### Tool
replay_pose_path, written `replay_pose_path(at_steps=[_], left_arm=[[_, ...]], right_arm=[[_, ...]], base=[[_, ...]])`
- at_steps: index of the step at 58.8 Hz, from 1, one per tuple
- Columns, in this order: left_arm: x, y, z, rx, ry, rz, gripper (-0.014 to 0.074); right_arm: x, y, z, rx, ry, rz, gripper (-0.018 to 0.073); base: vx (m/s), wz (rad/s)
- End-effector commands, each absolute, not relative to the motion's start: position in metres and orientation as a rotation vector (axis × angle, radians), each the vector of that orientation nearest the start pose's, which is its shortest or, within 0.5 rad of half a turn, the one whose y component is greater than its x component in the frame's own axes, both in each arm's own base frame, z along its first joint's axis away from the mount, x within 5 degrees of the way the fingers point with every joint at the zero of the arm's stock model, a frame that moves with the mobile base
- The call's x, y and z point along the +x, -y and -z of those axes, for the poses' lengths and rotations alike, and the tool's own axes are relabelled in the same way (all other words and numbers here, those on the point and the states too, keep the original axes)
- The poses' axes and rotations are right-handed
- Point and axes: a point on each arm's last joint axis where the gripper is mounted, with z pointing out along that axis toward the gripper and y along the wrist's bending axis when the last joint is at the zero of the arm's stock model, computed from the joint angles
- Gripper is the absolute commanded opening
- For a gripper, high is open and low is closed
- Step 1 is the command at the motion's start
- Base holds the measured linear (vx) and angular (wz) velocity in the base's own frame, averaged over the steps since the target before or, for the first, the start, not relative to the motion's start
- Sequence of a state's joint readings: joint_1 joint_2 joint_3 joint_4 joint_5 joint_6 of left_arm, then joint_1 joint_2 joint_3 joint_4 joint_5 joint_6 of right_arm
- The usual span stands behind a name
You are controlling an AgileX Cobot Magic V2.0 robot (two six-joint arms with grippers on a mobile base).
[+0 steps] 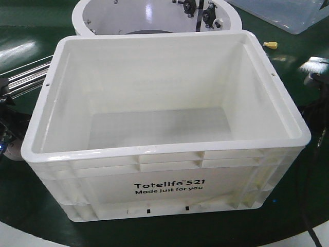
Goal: Place moving items into box and shelve
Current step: 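Grasp the pink bun with the left gripper and yellow bun with right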
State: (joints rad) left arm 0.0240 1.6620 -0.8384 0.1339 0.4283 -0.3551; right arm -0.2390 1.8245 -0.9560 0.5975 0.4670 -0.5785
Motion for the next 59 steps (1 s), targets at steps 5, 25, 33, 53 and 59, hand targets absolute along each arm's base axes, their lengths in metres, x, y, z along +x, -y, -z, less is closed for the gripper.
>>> replay_pose_path(at_steps=[5,25,33,53,59], left_arm=[[0.290,-0.012,-0.153,-0.347,-2.857,-0.043,0.0420],[0.288,-0.008,-0.153,-0.321,-2.887,0.018,-0.0009],[0.286,-0.008,-0.166,-0.316,-2.848,0.021,-0.0008],[0.267,-0.008,-0.262,-0.272,-2.481,0.046,-0.0004],[0.255,-0.010,-0.301,-0.235,-2.370,0.015,-0.0004]], right_arm=[[0.339,0.050,-0.141,0.132,-2.681,-0.219,0.0461],[0.339,0.048,-0.138,0.140,-2.690,-0.231,0.0000],[0.336,0.046,-0.149,0.117,-2.684,-0.247,-0.0011],[0.314,0.042,-0.247,0.039,-2.406,-0.160,-0.0008],[0.296,0.040,-0.284,-0.025,-2.299,-0.083,-0.0008]], base=[[0.00,0.00],[0.00,0.00],[0.00,0.00],[0.00,0.00],[0.00,0.00]])
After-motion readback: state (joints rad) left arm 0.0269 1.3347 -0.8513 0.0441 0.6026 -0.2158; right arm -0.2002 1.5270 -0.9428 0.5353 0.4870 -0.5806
